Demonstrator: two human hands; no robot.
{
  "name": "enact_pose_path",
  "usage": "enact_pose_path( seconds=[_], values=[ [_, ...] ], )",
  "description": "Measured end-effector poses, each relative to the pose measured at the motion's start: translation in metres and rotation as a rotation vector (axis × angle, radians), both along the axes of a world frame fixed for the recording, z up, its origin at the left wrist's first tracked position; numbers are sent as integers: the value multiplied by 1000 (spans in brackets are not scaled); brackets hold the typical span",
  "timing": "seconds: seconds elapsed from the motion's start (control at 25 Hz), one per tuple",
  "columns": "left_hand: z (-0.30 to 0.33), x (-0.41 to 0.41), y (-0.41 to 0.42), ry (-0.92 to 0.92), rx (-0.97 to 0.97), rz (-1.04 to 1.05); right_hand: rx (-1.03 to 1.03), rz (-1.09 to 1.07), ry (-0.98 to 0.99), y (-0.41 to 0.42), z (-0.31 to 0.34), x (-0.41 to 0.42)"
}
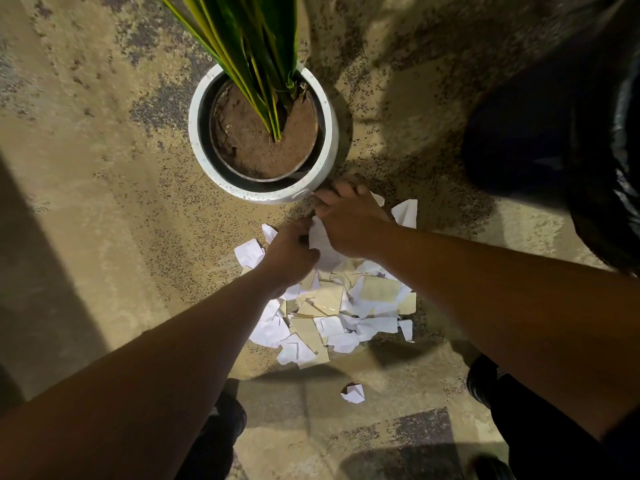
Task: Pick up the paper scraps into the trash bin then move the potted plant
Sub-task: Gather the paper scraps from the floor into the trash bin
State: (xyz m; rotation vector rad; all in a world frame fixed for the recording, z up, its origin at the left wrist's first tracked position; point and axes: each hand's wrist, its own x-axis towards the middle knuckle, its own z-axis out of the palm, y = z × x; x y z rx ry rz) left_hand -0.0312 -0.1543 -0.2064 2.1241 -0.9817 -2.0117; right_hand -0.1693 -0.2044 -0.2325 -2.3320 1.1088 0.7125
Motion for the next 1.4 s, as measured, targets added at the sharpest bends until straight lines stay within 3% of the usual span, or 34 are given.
enact_pose_path(
  seconds=[0.12,0.28,0.4,0.68,0.84,1.12,1.4],
  values=[
    [-1,-2,1,2,-4,53,-15,-62,-152,14,1,-17],
    [-7,-9,0,-24,-15,144,-137,-684,-27,15,-5,-64],
    [-14,-18,3,-37,-54,144,112,-958,50,11,-14,-77],
    [-21,-38,18,-30,41,189,385,-1238,-286,41,-3,-32],
    [-15,-34,20,-34,-3,191,356,-1253,-369,52,12,-24],
    [56,-26,20,-21,-181,125,297,-1407,-482,59,99,-40],
    [180,-48,-3,48,-333,193,171,-1895,-771,51,247,-68]
  ],
)
